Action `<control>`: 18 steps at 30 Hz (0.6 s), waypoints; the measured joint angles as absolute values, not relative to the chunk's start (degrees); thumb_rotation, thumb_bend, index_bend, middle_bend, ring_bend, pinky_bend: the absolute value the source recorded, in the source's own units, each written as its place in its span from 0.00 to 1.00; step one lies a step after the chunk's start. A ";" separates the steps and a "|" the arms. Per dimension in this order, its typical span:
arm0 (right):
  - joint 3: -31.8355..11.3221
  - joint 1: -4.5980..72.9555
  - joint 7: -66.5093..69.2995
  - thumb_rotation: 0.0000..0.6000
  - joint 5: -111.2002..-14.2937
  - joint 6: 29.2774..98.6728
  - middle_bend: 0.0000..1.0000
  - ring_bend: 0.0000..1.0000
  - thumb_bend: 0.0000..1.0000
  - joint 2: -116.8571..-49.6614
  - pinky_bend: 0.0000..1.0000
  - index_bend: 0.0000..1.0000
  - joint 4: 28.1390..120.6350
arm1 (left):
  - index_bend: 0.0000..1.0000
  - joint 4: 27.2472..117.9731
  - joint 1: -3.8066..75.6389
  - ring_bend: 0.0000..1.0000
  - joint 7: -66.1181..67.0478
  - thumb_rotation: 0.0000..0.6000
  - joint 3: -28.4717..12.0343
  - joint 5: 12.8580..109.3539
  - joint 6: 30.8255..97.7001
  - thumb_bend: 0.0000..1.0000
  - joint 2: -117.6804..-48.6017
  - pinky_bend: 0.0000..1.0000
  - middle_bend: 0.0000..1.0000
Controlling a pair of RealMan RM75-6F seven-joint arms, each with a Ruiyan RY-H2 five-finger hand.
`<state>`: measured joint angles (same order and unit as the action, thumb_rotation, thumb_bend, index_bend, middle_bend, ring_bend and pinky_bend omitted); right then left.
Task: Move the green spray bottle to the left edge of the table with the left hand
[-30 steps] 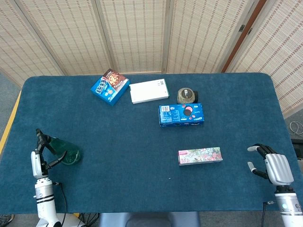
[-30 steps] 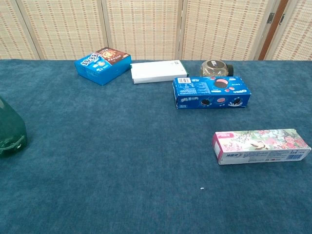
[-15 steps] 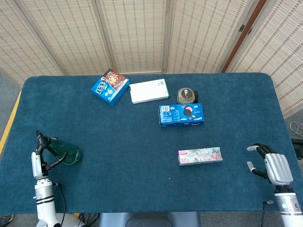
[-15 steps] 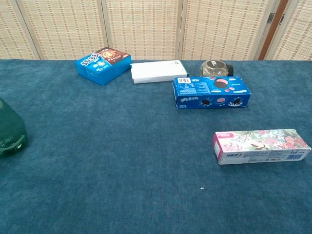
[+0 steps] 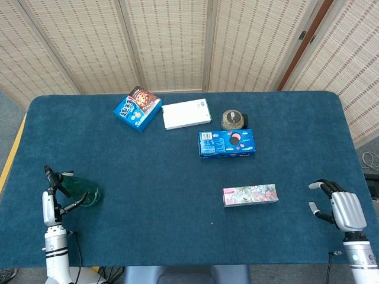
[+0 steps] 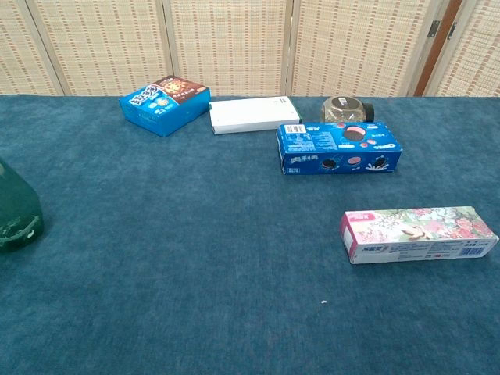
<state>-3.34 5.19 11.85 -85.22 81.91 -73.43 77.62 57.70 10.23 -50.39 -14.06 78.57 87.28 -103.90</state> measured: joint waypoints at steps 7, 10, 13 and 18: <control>-3.33 5.26 11.88 1.00 -85.26 81.86 0.37 0.32 0.24 -73.48 0.52 0.40 77.59 | 0.32 60.26 9.77 0.23 -49.04 1.00 -13.75 78.98 87.83 0.00 -102.95 0.07 0.28; -3.30 5.26 11.85 1.00 -85.27 81.84 0.37 0.32 0.24 -73.51 0.52 0.40 77.57 | 0.32 61.58 9.52 0.23 -48.31 1.00 -13.59 79.09 88.00 0.00 -102.43 0.07 0.28; -3.28 5.25 11.82 1.00 -85.24 81.80 0.37 0.32 0.24 -73.55 0.52 0.40 77.54 | 0.32 62.91 9.17 0.23 -47.82 1.00 -13.44 79.08 88.06 0.00 -101.88 0.07 0.28; -3.25 5.32 11.75 1.00 -85.24 81.68 0.37 0.32 0.24 -73.63 0.52 0.40 77.55 | 0.32 65.98 8.45 0.23 -46.97 1.00 -13.14 79.12 88.33 0.00 -100.68 0.07 0.28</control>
<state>-3.25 5.32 11.75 -85.24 81.68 -73.63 77.55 65.98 8.45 -46.97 -13.14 79.12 88.33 -100.68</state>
